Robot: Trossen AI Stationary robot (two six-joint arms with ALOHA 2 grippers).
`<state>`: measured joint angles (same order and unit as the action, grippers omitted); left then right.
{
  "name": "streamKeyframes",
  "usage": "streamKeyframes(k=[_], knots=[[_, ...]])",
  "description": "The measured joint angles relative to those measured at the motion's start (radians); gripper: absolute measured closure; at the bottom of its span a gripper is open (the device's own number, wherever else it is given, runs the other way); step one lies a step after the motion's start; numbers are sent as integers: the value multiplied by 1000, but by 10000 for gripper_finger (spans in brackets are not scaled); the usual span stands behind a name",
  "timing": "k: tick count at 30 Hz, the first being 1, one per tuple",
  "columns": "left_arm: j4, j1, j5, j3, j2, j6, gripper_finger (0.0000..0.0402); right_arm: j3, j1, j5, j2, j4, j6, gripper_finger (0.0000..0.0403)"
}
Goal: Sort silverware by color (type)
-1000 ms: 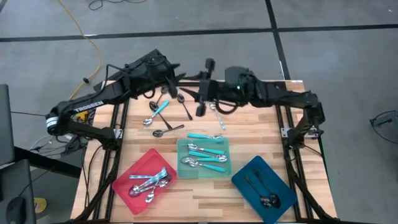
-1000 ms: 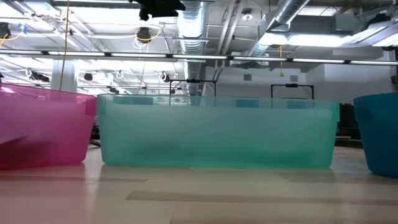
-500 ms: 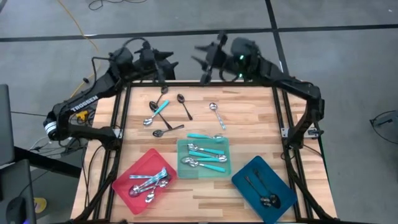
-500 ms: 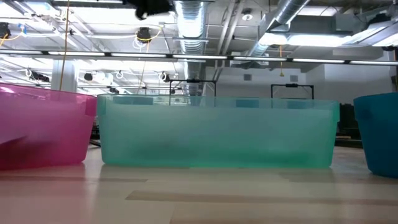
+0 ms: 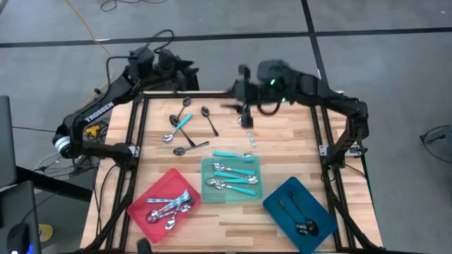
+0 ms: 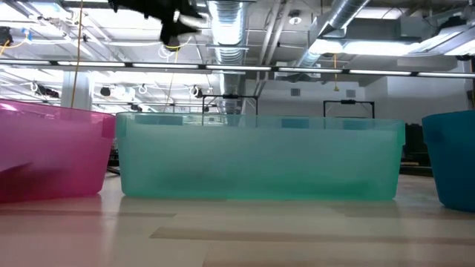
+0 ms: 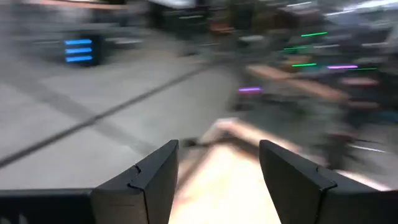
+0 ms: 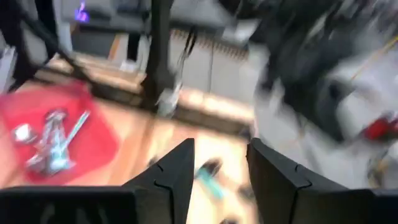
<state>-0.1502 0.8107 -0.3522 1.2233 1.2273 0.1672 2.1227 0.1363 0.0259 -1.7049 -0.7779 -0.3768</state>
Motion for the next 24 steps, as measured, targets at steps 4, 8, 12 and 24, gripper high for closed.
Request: streamKeyframes(k=[4, 8, 12, 24], knots=[[-82, -39, -109, 77, -31, 20, 197, -1, -32, -195, -23, -145, 93, 235], [-265, -174, 199, 111, -71, -131, 207, -3, -30, -333, -33, -163, 126, 235], [-358, -288, 751, 104, -65, -263, 219, 0, -53, -298, -22, -87, 173, 235], [-375, -159, 245, 33, 22, -181, 221, -2, -169, -164, -49, -370, 253, 235]])
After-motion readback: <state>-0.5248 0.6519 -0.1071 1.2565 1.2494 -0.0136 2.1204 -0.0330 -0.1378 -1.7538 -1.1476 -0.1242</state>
